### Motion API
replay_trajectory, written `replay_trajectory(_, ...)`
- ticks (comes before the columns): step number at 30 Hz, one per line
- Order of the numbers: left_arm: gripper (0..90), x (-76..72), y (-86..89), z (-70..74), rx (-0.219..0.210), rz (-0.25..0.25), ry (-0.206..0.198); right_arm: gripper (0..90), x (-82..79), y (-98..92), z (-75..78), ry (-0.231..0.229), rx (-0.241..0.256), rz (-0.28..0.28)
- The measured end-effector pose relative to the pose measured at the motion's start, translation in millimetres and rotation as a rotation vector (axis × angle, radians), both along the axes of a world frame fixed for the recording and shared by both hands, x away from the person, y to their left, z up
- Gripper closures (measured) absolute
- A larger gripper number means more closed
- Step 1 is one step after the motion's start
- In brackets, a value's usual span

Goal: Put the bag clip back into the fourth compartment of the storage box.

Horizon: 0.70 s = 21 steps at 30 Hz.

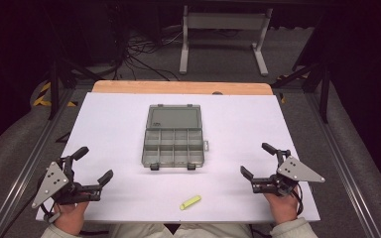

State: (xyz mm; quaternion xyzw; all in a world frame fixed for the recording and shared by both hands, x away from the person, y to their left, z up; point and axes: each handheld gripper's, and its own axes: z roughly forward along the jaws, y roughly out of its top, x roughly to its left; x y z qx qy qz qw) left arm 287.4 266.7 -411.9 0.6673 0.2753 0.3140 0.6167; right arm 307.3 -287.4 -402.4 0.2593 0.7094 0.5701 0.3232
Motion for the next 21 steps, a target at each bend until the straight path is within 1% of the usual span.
replay_trajectory(5,0.0,-0.1,1.1,0.1,0.0,0.0,0.004,1.7,0.1,1.6,0.2,-0.001,-0.006,0.005)
replay_trajectory(6,0.0,0.2,0.6,0.2,0.003,0.001,0.005,1.7,0.4,2.0,-0.1,0.007,-0.006,0.008)
replay_trajectory(8,0.0,0.2,0.2,0.1,0.004,-0.001,0.006,1.8,0.5,2.2,-0.4,0.007,-0.011,0.004)
replay_trajectory(9,0.0,0.1,-0.5,-0.1,0.015,0.001,0.007,1.8,0.7,2.4,-0.5,0.007,-0.01,0.005)
replay_trajectory(10,0.0,0.0,-0.6,0.1,0.015,0.004,0.005,1.8,0.9,2.6,-0.6,0.008,-0.009,0.008)
replay_trajectory(15,0.0,0.1,0.9,-0.1,0.011,0.016,0.008,1.8,1.5,4.3,-1.1,0.023,-0.007,0.013)
replay_trajectory(18,0.0,0.0,0.5,0.0,0.014,0.015,0.01,1.8,2.3,7.6,-1.2,0.041,-0.005,0.024)
replay_trajectory(21,0.0,-0.2,-0.3,0.0,0.017,0.015,0.008,1.8,3.5,12.6,0.5,0.047,-0.009,0.039)
